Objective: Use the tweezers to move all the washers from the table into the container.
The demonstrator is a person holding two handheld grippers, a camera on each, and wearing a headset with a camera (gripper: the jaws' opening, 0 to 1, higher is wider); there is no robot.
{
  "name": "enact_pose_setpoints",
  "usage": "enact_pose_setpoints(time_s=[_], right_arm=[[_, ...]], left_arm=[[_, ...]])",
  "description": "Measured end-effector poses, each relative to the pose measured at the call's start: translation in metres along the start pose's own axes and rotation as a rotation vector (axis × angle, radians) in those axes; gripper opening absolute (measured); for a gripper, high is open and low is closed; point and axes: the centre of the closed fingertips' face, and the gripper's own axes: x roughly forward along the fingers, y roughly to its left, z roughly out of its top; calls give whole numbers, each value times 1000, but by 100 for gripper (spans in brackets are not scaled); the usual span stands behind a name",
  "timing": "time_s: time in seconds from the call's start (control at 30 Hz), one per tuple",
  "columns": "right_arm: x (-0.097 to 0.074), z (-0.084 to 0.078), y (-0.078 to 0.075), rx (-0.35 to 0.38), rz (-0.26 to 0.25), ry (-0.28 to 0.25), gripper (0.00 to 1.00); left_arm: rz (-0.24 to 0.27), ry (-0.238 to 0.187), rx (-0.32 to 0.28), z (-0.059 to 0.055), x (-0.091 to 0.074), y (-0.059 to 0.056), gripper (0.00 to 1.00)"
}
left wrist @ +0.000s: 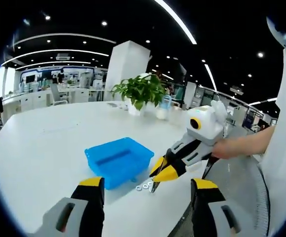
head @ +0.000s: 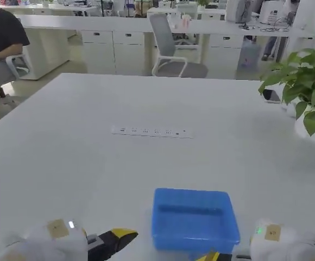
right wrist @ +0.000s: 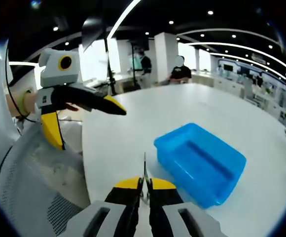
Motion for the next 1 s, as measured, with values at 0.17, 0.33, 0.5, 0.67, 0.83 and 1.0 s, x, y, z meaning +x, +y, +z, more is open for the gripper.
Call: enact_pose_setpoints(time_s=[0.17,0.33,0.5,0.67,0.83,1.0], right_arm=[[-13,12,-11,8,-38,-19,3],[-25,20,-24,17,-69,-29,3],[-36,30,-38,32,-105,-46,3],[-45,45,-50,36,-132,-78,3],[-46,52,-65,34,-150,-87,3],[-46,62,-81,63,-168,-112,3]], left_arm=[[70,-159,-75,14,-4,0,90],[139,-263,-23,31,-10,0,99],[222,-287,65,36,-17,9,99],[261,-257,129,33,-17,12,99],[242,-249,122,31,-15,11,99],[229,-264,72,31,-17,14,99]])
